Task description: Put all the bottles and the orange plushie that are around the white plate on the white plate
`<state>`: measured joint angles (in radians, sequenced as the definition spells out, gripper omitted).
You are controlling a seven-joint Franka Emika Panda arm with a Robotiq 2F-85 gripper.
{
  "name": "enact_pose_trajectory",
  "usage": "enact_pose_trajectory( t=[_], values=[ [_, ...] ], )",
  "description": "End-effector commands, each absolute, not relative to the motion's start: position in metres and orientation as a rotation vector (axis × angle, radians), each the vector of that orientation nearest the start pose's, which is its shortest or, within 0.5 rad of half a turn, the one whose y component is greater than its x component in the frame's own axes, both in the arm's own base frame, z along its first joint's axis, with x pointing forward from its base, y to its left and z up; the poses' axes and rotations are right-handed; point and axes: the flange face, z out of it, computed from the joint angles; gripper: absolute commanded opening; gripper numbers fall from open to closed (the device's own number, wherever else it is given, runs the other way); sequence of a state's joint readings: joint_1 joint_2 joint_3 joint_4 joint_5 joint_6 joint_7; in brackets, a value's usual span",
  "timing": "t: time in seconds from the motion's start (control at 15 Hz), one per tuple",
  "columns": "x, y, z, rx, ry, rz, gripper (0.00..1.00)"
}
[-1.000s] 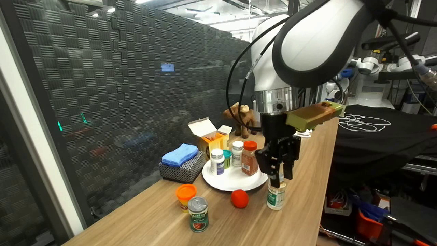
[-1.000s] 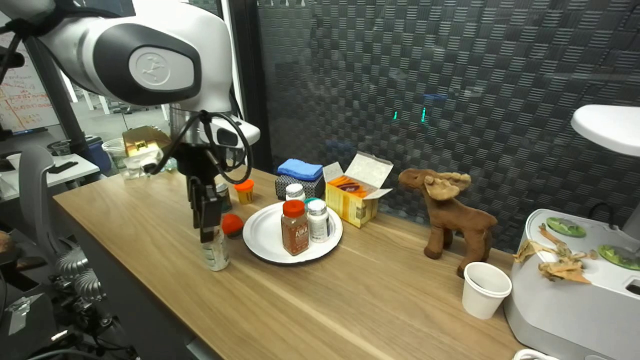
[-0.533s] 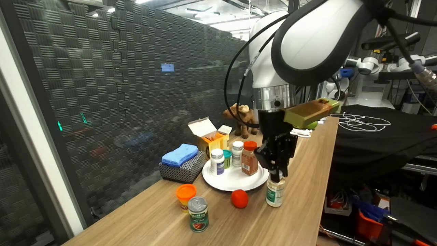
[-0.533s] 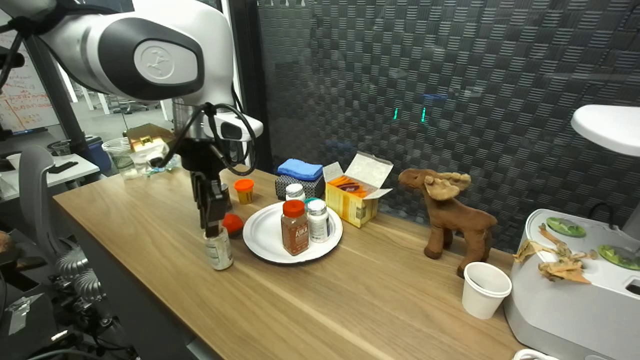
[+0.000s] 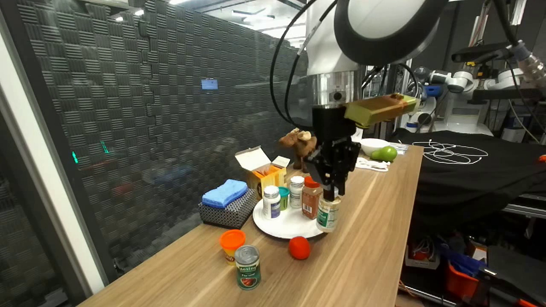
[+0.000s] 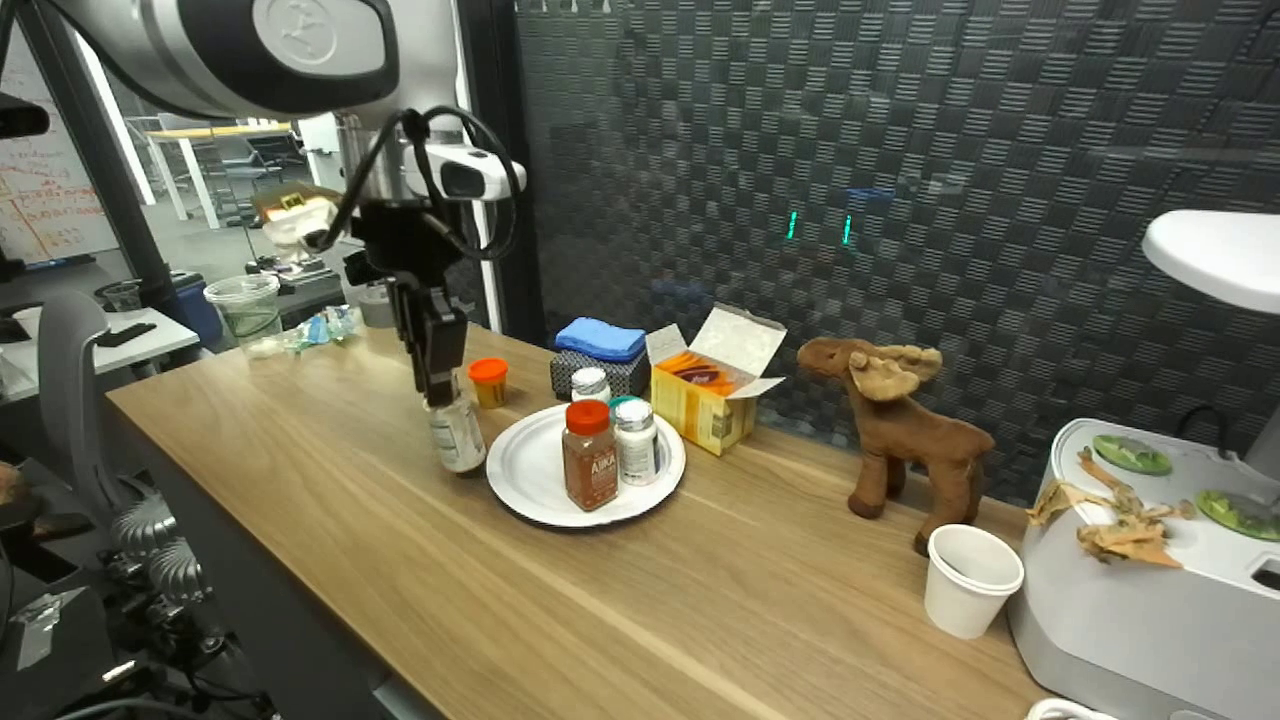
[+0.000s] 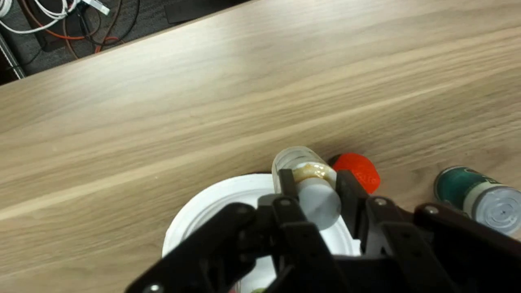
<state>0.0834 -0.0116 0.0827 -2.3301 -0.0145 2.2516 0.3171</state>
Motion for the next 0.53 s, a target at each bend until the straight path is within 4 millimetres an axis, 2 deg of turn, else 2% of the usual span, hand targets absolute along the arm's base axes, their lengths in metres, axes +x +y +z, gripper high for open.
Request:
enact_pose_trajectory(
  t=[0.0,0.2,0.47],
  values=[
    [0.508,0.09,0.367,-3.15,0.221,0.054,0.16],
    [0.529,0.092,0.362,-3.136,0.214,0.06,0.16],
    [0.555,0.094,0.338,-3.137,0.214,0.12,0.16]
  ],
)
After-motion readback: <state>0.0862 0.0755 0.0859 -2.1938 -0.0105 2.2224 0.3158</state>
